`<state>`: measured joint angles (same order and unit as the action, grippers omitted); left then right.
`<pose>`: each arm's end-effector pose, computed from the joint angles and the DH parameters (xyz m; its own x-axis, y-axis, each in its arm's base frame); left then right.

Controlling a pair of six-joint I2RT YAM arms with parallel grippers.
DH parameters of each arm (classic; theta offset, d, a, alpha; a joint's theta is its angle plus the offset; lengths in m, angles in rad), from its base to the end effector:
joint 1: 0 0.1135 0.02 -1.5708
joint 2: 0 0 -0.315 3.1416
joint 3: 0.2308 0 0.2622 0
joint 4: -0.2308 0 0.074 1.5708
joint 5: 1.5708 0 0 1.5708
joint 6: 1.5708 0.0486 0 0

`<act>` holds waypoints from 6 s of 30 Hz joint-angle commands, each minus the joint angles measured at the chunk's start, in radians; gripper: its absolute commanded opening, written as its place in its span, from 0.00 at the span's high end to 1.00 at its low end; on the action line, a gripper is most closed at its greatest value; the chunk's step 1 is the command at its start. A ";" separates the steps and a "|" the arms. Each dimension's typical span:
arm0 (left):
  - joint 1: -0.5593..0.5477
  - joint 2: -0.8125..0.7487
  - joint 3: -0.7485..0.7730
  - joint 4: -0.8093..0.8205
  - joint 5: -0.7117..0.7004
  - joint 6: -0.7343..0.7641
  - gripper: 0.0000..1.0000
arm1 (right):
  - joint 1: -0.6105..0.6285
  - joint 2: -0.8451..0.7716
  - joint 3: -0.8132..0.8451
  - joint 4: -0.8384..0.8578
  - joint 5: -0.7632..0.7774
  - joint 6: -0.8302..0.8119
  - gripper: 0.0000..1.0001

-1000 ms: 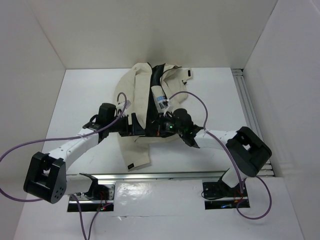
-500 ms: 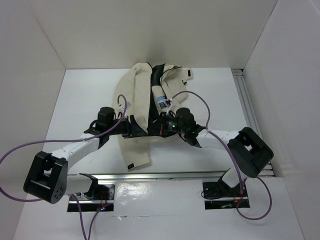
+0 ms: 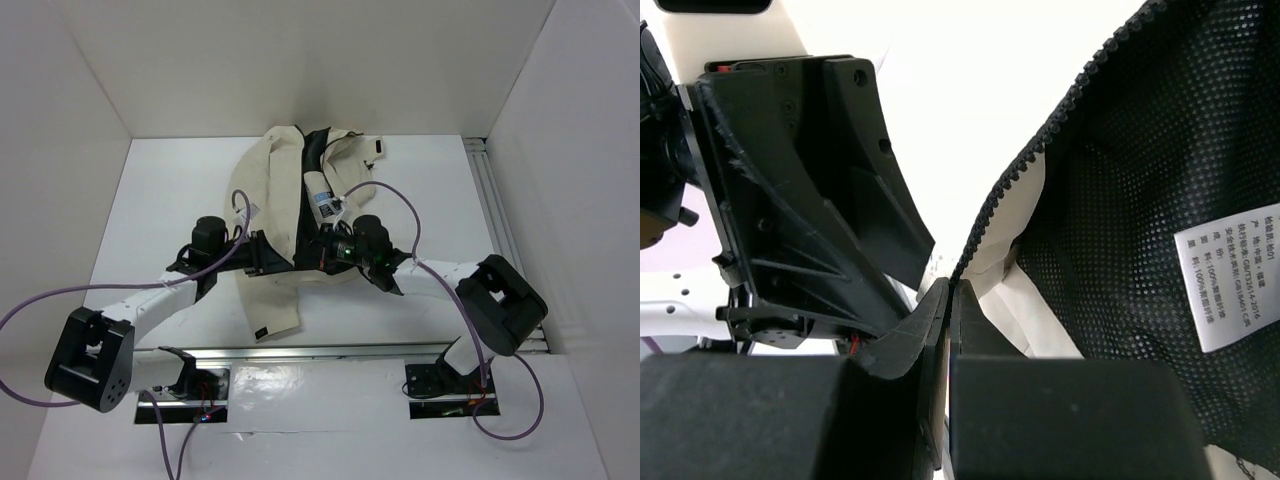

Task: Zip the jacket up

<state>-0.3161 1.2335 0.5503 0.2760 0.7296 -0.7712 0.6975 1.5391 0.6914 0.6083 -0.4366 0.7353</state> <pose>0.2302 -0.1094 0.2525 -0.8369 -0.2729 -0.4744 0.3210 0.4574 -0.8293 0.2463 0.2332 0.2487 -0.7364 0.1760 -0.6532 -0.5433 0.4216 0.7260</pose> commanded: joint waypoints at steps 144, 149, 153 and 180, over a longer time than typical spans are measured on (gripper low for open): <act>-0.238 -0.178 -0.020 0.249 -0.536 -0.289 1.00 | 0.146 -0.321 -0.148 0.013 0.564 0.305 1.00; -0.238 -0.178 -0.010 0.261 -0.536 -0.289 1.00 | 0.146 -0.321 -0.148 0.013 0.564 0.305 1.00; -0.238 -0.178 -0.029 0.270 -0.526 -0.289 1.00 | 0.146 -0.321 -0.148 0.013 0.564 0.305 1.00; -0.238 -0.187 -0.038 0.258 -0.538 -0.289 1.00 | 0.146 -0.330 -0.148 0.031 0.573 0.314 1.00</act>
<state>-0.5488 1.0645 0.4957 0.4793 0.2047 -1.0756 0.8333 1.2316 0.5472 0.5400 0.1337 1.0393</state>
